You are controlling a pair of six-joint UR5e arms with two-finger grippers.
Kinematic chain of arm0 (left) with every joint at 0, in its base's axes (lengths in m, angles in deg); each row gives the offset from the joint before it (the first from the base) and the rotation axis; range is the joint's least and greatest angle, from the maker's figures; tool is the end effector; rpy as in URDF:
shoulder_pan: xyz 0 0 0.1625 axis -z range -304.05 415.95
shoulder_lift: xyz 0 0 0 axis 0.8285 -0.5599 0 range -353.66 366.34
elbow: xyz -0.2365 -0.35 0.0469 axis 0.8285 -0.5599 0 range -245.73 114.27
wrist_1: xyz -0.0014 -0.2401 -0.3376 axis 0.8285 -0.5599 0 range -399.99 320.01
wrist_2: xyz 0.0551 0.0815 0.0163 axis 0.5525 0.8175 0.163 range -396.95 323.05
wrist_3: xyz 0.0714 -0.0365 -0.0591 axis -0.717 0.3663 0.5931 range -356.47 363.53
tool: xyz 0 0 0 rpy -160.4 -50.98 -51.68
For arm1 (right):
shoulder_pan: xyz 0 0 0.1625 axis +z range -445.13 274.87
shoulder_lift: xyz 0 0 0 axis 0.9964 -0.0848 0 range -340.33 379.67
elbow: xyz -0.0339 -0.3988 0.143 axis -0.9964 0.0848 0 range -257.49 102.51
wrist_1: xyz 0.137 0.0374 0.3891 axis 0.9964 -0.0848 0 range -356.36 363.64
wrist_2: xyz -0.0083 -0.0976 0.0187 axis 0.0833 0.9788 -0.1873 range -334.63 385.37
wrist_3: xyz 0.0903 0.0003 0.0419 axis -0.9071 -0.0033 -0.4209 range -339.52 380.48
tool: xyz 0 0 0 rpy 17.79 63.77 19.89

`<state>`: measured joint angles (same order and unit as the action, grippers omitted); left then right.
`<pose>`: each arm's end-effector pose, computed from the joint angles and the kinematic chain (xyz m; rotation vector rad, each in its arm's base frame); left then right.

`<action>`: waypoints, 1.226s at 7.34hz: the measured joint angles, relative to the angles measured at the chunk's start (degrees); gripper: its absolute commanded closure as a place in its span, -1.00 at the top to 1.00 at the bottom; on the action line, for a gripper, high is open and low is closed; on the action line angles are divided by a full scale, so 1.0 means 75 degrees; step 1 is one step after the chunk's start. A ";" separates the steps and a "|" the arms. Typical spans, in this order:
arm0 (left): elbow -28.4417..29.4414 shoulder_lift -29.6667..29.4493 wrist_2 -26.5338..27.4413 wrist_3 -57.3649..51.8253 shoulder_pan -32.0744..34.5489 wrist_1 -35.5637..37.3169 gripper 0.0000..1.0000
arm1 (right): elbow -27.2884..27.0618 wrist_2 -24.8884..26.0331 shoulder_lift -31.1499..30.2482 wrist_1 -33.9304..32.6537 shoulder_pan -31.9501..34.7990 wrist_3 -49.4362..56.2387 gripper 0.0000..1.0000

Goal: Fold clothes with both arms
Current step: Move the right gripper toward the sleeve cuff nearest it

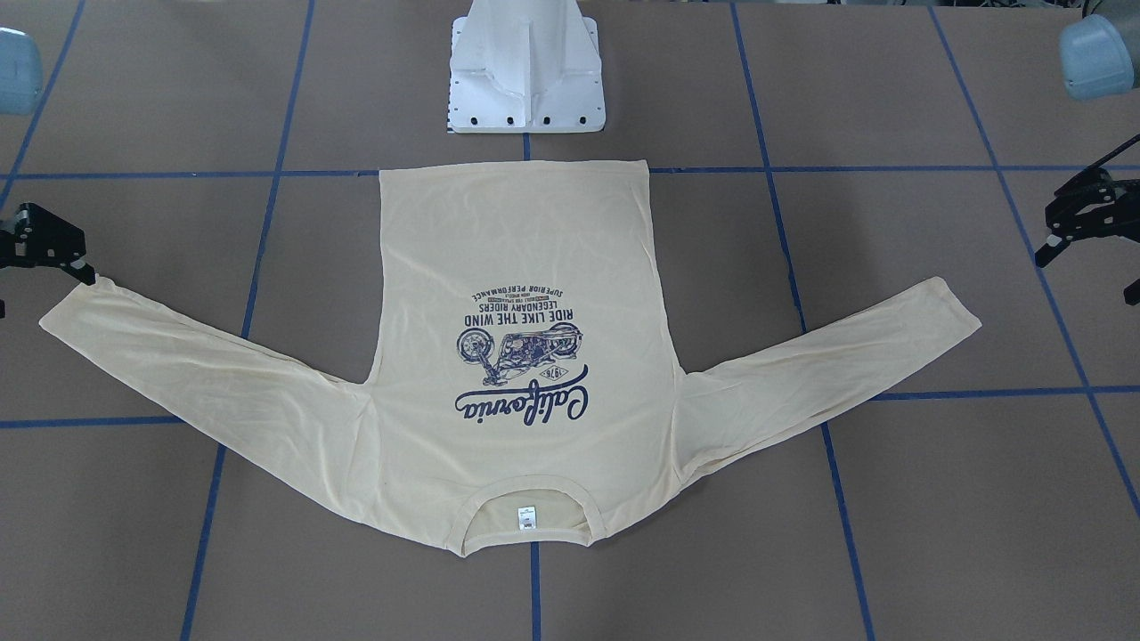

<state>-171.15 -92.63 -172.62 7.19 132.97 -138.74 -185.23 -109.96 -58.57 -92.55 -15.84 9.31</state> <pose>0.0619 -0.5451 0.4242 0.4312 0.8488 0.3804 -0.1350 -0.5341 0.4103 0.1570 -0.8587 -0.3167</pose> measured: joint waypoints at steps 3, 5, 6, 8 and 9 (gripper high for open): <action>-0.0418 0.0056 0.0072 -0.0062 0.0027 0.0517 1.00 | 0.0122 0.0261 -0.0278 0.0037 0.0124 -0.0098 1.00; -0.0605 0.0052 0.0098 -0.0048 0.0022 0.0766 1.00 | 0.0137 0.0253 -0.0346 0.0050 0.0351 -0.0210 1.00; -0.0629 0.0079 0.0100 -0.0052 0.0022 0.0792 1.00 | 0.0148 0.0230 -0.0401 0.0048 0.0574 -0.0239 1.00; -0.0621 0.0220 0.0094 -0.0098 0.0036 0.0790 1.00 | 0.0220 0.0129 -0.0753 0.0041 0.1116 -0.0255 1.00; -0.0630 0.0360 0.0091 -0.0114 0.0044 0.0766 1.00 | 0.0293 0.0018 -0.0971 0.0040 0.1365 -0.0263 1.00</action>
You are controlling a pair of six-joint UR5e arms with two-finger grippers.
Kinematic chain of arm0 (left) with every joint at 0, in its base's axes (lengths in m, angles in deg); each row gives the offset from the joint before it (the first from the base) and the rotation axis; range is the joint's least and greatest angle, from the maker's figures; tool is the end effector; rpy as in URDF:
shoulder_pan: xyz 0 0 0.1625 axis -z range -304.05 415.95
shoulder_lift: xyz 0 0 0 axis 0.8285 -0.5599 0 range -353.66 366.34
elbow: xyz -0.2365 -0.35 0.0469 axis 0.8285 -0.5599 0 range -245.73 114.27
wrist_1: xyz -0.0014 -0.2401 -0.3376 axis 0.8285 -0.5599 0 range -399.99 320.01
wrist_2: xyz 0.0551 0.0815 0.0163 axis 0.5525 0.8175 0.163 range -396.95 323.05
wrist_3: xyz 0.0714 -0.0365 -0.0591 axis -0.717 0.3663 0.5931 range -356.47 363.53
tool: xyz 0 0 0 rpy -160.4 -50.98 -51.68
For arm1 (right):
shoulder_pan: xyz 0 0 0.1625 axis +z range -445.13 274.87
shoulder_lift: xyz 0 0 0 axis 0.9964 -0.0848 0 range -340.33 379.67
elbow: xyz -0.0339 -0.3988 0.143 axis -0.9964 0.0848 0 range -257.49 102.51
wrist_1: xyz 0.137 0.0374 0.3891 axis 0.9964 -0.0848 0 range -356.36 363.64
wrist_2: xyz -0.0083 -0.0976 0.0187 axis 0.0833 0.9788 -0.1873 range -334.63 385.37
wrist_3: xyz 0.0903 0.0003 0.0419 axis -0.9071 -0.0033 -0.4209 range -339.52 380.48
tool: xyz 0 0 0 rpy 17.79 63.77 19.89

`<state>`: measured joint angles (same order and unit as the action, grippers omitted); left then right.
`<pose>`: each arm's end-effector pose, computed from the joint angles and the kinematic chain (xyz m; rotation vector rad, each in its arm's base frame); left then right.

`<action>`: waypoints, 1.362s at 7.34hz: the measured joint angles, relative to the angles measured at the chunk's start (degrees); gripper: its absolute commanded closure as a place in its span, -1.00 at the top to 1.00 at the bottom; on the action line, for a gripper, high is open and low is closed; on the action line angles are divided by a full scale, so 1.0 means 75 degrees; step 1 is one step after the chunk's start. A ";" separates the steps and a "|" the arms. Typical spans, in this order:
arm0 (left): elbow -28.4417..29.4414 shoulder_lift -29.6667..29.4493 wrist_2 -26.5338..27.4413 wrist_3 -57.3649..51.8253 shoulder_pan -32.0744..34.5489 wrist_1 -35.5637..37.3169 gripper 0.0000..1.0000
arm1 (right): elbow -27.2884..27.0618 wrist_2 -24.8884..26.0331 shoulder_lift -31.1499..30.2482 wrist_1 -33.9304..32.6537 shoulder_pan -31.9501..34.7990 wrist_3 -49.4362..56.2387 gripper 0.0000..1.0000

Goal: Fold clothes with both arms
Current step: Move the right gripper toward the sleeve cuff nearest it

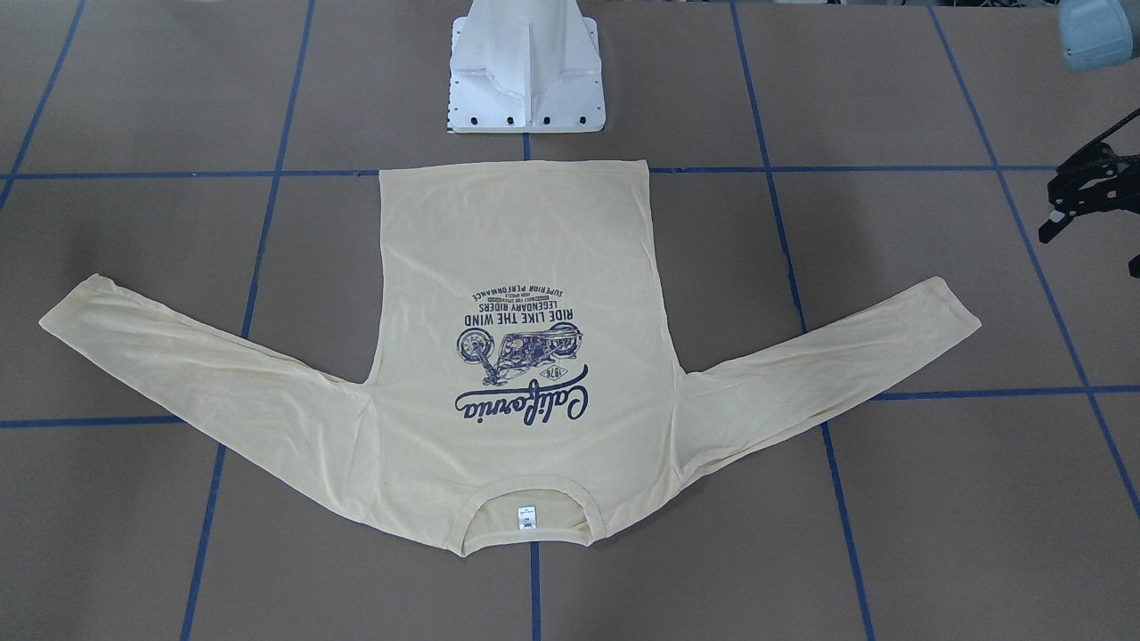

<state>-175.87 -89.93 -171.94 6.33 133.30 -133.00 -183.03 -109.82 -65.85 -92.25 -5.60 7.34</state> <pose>0.0523 -0.5204 0.4230 0.3806 0.8293 0.3612 -0.0319 -0.5184 0.4957 0.0684 -0.8156 -0.0533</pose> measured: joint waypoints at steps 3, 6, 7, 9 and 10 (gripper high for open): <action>-0.0068 0.0265 -0.0005 0.0020 0.0039 -0.0075 1.00 | 0.0356 -0.0102 -0.0123 0.0023 0.0210 -0.0017 1.00; -0.0244 0.0439 -0.0055 0.0246 0.0046 -0.0134 1.00 | 0.0432 -0.0093 -0.0131 0.0285 0.0101 -0.0018 1.00; -0.0182 0.0411 -0.0082 0.0263 0.0030 -0.0127 1.00 | 0.0463 -0.0090 -0.0158 0.0354 -0.0051 -0.0031 0.99; 0.0065 0.0310 -0.0038 0.0303 0.0000 -0.0083 1.00 | 0.0795 -0.0098 -0.0205 0.0717 -0.0450 -0.0444 0.96; 0.0067 0.0242 -0.0016 0.0457 -0.0005 -0.0083 1.00 | 0.1201 -0.0090 -0.0317 0.1558 -0.0706 -0.1042 0.93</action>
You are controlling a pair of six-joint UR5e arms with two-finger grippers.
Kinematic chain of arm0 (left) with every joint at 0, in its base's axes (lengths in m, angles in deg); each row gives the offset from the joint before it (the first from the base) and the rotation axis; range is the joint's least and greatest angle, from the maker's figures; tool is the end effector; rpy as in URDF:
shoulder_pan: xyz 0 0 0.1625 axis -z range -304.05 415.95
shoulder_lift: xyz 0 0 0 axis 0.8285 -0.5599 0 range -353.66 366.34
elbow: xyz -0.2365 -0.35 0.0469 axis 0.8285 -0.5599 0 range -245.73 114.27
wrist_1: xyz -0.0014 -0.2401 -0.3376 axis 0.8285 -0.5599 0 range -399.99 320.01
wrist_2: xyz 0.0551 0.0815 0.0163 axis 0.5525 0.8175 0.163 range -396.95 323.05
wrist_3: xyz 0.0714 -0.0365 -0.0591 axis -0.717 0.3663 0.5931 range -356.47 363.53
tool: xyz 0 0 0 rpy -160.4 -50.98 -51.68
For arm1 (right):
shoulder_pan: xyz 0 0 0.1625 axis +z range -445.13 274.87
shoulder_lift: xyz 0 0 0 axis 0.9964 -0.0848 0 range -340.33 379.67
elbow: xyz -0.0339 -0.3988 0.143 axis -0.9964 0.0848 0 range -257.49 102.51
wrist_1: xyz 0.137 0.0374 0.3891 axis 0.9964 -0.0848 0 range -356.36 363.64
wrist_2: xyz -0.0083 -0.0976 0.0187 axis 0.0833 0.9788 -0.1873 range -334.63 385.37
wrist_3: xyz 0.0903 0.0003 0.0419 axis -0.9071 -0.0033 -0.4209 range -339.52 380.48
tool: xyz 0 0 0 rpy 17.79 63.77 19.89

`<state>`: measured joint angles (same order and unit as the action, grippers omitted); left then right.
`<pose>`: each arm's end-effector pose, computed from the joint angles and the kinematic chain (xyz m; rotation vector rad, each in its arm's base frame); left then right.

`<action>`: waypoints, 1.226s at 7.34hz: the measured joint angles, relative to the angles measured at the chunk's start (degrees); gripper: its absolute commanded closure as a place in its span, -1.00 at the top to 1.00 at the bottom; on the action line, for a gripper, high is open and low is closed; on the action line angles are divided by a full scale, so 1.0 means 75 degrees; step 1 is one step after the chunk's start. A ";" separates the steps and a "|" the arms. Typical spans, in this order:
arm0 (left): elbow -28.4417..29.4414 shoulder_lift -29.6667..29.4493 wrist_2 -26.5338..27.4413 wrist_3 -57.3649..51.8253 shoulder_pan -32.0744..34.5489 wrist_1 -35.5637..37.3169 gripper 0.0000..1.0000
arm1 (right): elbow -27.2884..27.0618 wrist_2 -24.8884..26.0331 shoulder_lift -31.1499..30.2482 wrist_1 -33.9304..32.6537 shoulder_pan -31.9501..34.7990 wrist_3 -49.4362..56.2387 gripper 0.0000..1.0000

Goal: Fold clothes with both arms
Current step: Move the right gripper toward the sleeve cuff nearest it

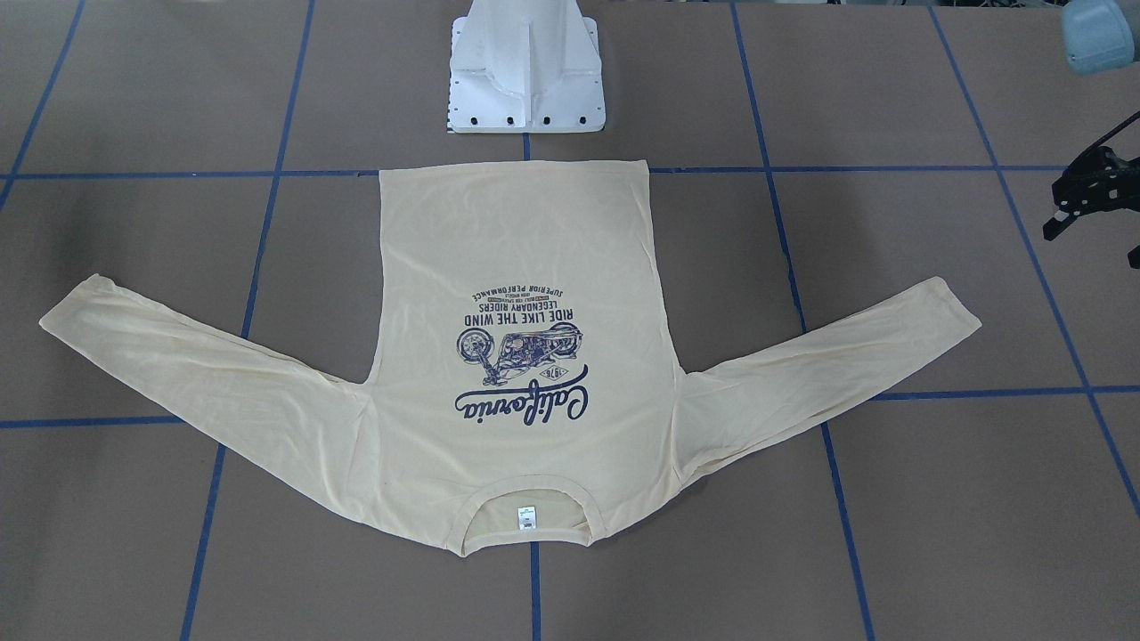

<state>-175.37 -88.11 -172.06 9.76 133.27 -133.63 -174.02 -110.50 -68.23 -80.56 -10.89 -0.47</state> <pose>0.0512 -0.5133 0.4420 0.3263 0.8383 0.2952 -0.0808 -0.5146 0.5707 -0.0244 -0.8304 -0.0155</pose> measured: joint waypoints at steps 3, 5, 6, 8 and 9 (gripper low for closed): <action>0.0159 -0.0106 0.0188 0.0607 -0.0022 -0.0308 1.00 | 0.1503 0.0175 -0.0326 0.3597 -0.0896 -0.2512 0.85; 0.0253 -0.0133 0.0166 0.0667 -0.0043 -0.0733 1.00 | 0.1941 0.0327 -0.0392 0.4336 -0.1255 -0.3117 0.85; 0.0264 -0.0139 0.0163 0.0667 -0.0049 -0.0808 1.00 | 0.2008 0.0334 -0.0486 0.4415 -0.1333 -0.3180 0.82; 0.0244 -0.0144 0.0158 0.0795 -0.0054 -0.0836 1.00 | 0.2009 0.0239 -0.0664 0.4456 -0.1373 -0.3214 0.55; 0.0235 -0.0144 0.0165 0.0871 -0.0054 -0.0831 1.00 | 0.1995 0.0175 -0.0738 0.4462 -0.1380 -0.3217 0.14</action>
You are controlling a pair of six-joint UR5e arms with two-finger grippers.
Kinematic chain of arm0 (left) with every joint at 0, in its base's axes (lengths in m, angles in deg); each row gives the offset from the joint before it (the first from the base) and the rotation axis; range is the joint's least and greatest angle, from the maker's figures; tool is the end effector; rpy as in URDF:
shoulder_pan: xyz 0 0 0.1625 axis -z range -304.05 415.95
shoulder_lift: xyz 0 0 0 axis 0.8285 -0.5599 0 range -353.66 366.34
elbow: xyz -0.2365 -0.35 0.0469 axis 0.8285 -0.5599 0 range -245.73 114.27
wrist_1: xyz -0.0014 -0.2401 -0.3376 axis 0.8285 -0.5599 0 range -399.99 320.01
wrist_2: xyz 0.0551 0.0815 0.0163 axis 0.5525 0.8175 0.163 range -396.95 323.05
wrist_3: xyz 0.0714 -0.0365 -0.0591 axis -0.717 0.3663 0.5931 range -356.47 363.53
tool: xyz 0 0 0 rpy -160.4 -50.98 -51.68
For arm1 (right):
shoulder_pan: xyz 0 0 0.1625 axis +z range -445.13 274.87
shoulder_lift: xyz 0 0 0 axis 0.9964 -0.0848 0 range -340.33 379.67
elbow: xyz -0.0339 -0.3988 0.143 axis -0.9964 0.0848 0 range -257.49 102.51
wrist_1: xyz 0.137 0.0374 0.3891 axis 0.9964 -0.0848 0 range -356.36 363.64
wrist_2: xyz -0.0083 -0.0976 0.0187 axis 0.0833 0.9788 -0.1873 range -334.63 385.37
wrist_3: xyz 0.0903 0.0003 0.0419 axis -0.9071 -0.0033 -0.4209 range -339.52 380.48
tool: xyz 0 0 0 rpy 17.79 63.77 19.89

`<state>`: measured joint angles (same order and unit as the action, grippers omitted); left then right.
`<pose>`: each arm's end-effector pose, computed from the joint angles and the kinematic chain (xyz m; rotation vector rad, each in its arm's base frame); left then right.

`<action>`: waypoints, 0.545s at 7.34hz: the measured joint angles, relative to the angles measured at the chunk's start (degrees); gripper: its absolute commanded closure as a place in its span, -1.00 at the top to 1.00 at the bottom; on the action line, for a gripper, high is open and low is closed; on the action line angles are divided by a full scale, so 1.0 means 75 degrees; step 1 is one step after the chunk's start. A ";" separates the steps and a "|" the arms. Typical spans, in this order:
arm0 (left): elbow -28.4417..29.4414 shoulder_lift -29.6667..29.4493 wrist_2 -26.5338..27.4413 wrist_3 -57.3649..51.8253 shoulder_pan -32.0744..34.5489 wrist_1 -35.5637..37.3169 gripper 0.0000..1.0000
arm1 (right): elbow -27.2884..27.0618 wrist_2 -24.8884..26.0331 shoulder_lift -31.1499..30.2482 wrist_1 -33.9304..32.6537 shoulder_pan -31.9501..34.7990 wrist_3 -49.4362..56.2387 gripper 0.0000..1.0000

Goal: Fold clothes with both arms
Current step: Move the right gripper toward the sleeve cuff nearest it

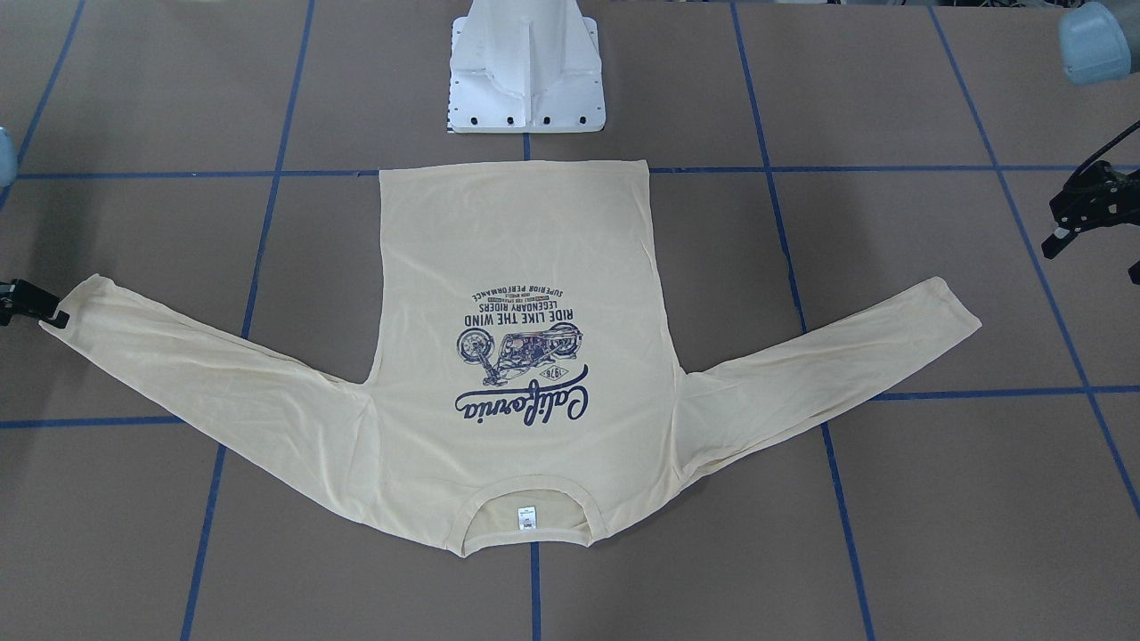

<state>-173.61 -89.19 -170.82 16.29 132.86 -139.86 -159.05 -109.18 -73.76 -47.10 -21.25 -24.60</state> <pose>0.0560 -0.5246 0.4351 0.3716 0.8483 0.2274 -0.1541 -0.4586 0.6845 -0.0748 -0.8832 0.1232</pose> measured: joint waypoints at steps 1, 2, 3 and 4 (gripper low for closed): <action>-0.0016 0.0000 0.0012 0.0035 0.0000 0.0002 1.00 | -0.0006 -0.0030 -0.0036 0.0002 -0.0005 -0.0004 -0.43; -0.0040 0.0005 0.0034 0.0040 -0.0001 0.0004 1.00 | -0.0010 -0.0039 -0.0051 0.0001 -0.0007 -0.0011 -0.99; -0.0056 0.0020 0.0055 0.0026 0.0000 0.0004 1.00 | -0.0010 -0.0039 -0.0050 -0.0004 -0.0010 -0.0016 -1.00; -0.0061 0.0042 0.0065 0.0007 -0.0001 0.0004 1.00 | 0.0000 -0.0044 -0.0031 -0.0011 -0.0010 -0.0016 -1.00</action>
<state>-174.06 -88.88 -170.33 16.34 132.85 -139.83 -159.05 -109.52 -74.00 -47.18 -21.32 -24.72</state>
